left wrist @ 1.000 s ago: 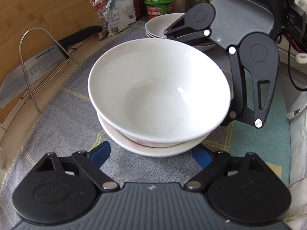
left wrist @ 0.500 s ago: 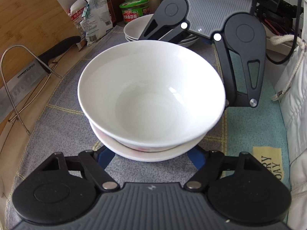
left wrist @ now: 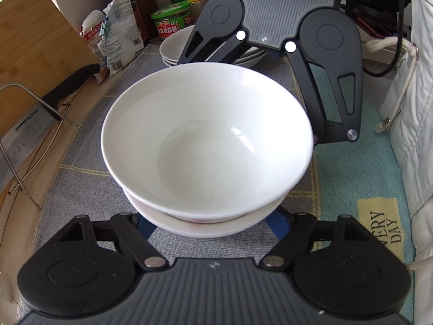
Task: Organize plates and bowls
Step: 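Lift the bowl stack with both tools and carry it over the plate stack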
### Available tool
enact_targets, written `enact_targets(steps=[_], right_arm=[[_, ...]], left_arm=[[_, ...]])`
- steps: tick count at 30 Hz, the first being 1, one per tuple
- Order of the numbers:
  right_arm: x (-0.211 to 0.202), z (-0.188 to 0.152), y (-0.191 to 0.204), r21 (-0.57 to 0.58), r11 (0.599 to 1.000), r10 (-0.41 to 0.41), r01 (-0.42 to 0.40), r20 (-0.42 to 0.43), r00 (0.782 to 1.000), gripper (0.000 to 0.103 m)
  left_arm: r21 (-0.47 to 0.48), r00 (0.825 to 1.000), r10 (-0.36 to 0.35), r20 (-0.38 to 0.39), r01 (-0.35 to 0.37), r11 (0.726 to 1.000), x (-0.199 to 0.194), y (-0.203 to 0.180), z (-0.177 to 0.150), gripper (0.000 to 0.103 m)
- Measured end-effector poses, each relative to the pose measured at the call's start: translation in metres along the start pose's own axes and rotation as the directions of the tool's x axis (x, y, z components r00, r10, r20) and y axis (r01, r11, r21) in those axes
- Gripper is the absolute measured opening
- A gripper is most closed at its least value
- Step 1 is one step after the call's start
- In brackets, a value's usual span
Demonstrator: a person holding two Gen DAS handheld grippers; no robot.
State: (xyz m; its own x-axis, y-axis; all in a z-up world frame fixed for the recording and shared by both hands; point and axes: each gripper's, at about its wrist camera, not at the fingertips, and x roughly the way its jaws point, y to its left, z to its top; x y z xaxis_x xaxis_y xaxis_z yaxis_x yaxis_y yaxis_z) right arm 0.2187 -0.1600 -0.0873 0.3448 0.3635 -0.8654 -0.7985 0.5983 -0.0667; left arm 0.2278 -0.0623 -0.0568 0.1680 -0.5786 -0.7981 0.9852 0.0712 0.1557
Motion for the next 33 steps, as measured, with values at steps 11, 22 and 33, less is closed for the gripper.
enact_targets(steps=[11,22,33], right_arm=[[0.002,0.007,0.000,0.005,1.000,-0.002,0.003,-0.031,1.000,0.085],[-0.015,0.005,0.007,0.005,1.000,-0.020,0.020,-0.025,0.999,0.085],[-0.072,-0.020,-0.003,-0.001,0.998,-0.063,0.063,0.007,0.998,0.084]], left_arm=[[-0.003,1.000,-0.007,-0.003,0.007,1.000,0.004,-0.001,0.001,0.082],[0.015,1.000,0.010,-0.019,-0.010,1.000,-0.009,-0.013,0.021,0.082],[0.041,0.998,0.044,-0.038,-0.042,0.998,-0.011,-0.022,0.086,0.081]])
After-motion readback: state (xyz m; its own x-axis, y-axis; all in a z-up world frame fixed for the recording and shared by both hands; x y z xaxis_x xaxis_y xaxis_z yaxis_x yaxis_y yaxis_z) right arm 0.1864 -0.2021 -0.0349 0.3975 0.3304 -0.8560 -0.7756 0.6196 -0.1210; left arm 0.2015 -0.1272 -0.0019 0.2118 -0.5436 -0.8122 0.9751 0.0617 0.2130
